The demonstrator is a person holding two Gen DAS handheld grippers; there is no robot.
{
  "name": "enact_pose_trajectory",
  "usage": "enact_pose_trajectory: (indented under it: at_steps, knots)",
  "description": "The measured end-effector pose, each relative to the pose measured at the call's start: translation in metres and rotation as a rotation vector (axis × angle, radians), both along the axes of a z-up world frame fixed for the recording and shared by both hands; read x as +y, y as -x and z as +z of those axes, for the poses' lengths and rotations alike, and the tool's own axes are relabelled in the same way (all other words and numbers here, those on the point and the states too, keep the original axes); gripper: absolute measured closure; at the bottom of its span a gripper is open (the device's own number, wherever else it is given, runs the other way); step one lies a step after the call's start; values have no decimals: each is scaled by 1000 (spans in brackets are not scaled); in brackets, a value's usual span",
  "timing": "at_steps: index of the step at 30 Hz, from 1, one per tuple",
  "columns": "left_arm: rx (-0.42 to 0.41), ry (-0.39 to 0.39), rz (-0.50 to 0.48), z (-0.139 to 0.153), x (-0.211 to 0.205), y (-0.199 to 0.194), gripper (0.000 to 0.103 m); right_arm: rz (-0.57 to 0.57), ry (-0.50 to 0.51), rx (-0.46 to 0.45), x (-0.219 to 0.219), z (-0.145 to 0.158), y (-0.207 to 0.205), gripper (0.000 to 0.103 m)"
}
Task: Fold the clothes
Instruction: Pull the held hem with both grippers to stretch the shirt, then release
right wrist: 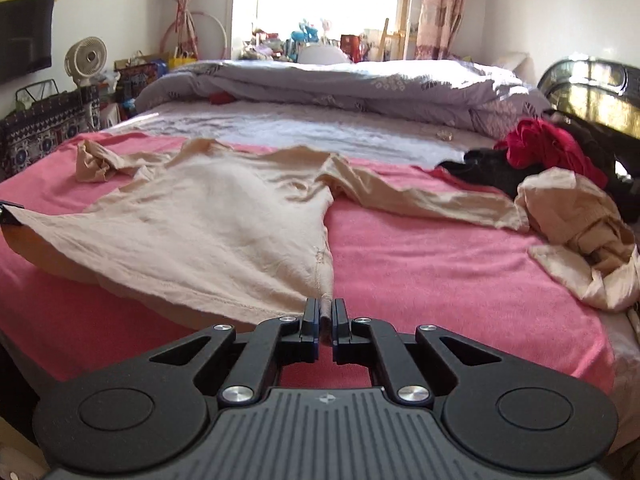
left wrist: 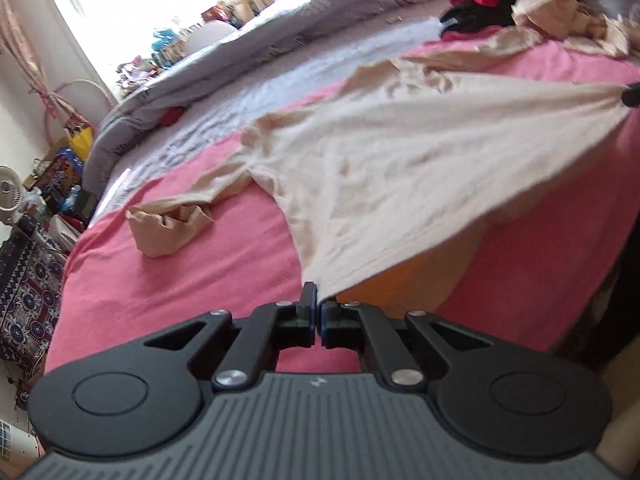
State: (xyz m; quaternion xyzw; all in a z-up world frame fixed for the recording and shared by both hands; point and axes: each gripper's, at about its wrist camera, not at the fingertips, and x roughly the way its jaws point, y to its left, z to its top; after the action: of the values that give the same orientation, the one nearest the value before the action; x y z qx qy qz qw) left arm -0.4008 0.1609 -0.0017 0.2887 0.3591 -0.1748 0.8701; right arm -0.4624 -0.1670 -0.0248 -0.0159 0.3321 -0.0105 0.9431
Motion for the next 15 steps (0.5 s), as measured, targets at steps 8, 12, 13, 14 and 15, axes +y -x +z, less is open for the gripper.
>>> enact_pose_trajectory:
  at_steps: [8,12,13,14,15]
  knots:
    - [106,-103,-60,-44,-5,20,103,-122,9,132,-23,-39,11,100]
    - [115,-92,-81,-34,2,24,98,-73,-4,82,-24,-23,18,99]
    - [118,-98,-78,-33,4,25,97,-31,-24,56,-16,-16,12,98]
    - [117,-108,-71,-32,7,27,96,14,-44,31,-8,-8,6,97]
    - [116,-118,-63,-32,10,28,95,58,-65,5,1,-1,-1,95]
